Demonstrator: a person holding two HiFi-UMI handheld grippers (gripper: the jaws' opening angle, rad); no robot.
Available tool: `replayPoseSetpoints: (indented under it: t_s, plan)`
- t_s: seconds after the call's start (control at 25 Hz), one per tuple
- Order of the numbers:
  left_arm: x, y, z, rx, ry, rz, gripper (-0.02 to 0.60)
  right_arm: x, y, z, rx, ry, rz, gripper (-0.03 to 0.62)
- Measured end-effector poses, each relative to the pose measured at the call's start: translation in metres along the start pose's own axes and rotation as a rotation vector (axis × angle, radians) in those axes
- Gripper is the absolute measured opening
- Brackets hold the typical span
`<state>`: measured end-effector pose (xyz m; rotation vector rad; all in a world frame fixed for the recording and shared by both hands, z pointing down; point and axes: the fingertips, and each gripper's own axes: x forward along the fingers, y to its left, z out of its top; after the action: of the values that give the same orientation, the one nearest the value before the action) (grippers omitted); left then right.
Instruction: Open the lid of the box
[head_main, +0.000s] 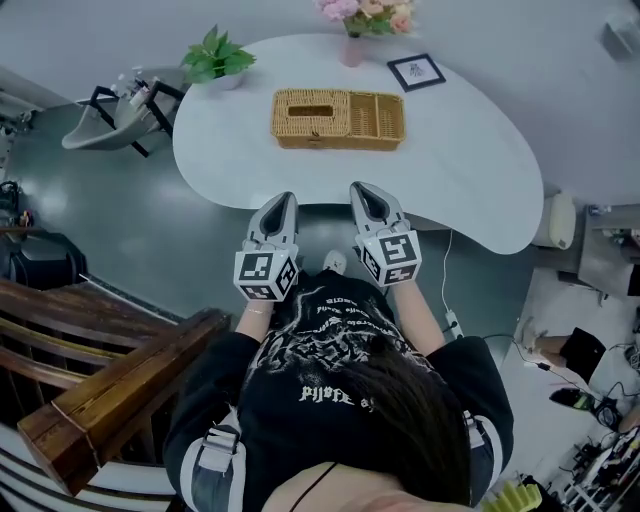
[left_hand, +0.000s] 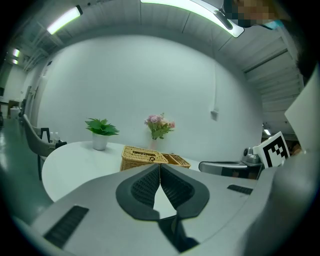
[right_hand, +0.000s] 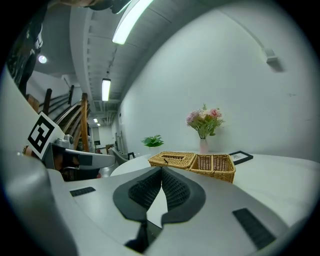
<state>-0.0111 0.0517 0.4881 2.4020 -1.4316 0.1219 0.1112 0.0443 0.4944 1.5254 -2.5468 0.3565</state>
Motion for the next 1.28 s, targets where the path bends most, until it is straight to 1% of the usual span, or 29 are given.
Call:
replayPoseSetpoints:
  t_s: [0.16,0.28,0.56,0.76,0.96,1.12,1.28]
  plan:
    - [0.008,-0.001,0.001,-0.008,-0.001,0.001,0.025,0.002,-0.005,0.004,-0.006,-0.002,0.000,0.026]
    - [0.017,0.008,0.005,-0.014,-0.005,0.010,0.025,0.010,-0.011,0.004,-0.005,0.010,-0.008,0.026]
    - [0.044,0.045,0.016,-0.047,-0.007,0.037,0.025,0.035,-0.026,0.003,-0.008,0.057,-0.015,0.026]
    - [0.063,0.075,0.030,-0.039,0.009,0.036,0.025,0.062,-0.038,0.015,-0.009,0.074,-0.036,0.026]
    - [0.083,0.091,0.039,-0.016,0.020,0.009,0.025,0.087,-0.040,0.029,-0.025,0.066,-0.044,0.026]
    - [0.095,0.102,0.047,-0.009,0.018,-0.020,0.025,0.100,-0.035,0.034,-0.092,0.086,-0.028,0.026]
    - [0.106,0.114,0.052,-0.009,0.022,-0.047,0.025,0.113,-0.036,0.034,-0.114,0.112,-0.014,0.026]
